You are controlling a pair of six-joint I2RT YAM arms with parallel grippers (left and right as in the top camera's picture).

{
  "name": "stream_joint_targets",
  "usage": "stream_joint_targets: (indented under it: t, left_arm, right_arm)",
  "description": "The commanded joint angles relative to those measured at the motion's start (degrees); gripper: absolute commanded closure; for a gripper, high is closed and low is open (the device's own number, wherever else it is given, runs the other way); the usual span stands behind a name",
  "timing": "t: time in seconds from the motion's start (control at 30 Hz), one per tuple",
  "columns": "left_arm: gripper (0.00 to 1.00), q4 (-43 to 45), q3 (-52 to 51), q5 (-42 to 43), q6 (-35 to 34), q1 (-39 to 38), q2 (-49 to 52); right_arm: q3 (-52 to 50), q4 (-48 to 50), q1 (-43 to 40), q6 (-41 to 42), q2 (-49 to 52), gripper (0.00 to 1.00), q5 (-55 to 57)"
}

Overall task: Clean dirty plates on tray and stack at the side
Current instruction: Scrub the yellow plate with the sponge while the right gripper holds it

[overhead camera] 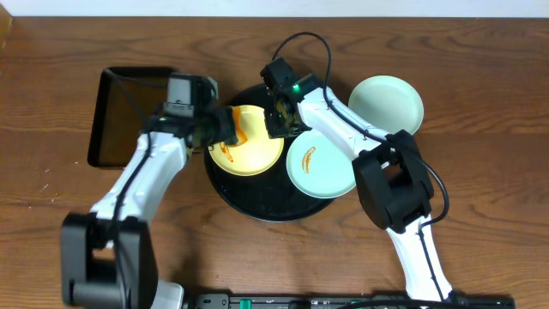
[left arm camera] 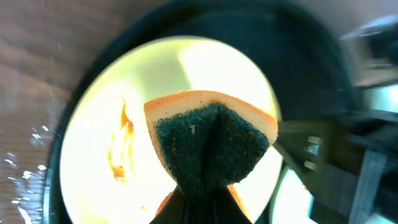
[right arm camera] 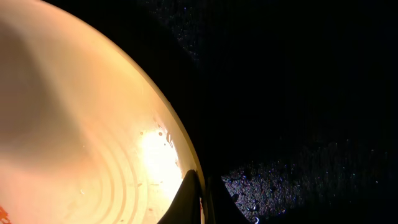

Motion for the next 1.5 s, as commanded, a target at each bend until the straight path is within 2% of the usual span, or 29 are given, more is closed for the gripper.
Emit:
stream_joint_targets:
  t: [0.0,0.13,0.43,0.77,0.97,1.13,1.23,1.47]
  left_arm:
    - [0.93,0.3,0.3,-2.3,-5.6,-1.6,3.8]
    - [0.93,1.4,0.3,-2.3,-5.8,-2.6,6.9]
    - [0.92,6.2,0.3,-2.8,-12.9,-3.8,9.4]
    - [0.92,7.8,0.3,-4.2,-13.3,-4.0,15.8]
    - [0.92,3.5,0.3,-15.6,-12.5,-3.3,16.4]
    - [0.92,-2.2,0.5,-22.6,-8.1,-2.0,14.9]
    - [0.93,-4.2,0.5,-25.7,-7.8,-1.8,13.1]
    - [0.93,-5.0,0.5,-25.3,-7.4,-2.1,7.4]
  right_arm:
    - [-1.9,-0.5,-0.6,-0.3,1.5,0.99,3.2]
    - [-1.9,-0.4,-0.6,-0.3,1.5,0.99,3.2]
    - [-1.9,0.0,-0.6,0.3,1.5,0.99,3.2]
    - [-1.9,-0.4,-0.6,0.3,1.5,0.99,3.2]
    - [-1.9,-1.0,-0.6,0.3,1.5,0.99,3.7]
    - [-1.9,-1.2,-0.6,0.3,1.5,0.99,4.5]
    - [-1.9,-1.2,-0.6,0.3,1.5,0.99,4.5]
    - [-1.9,-1.2,-0.6,0.3,1.5,0.99,4.5]
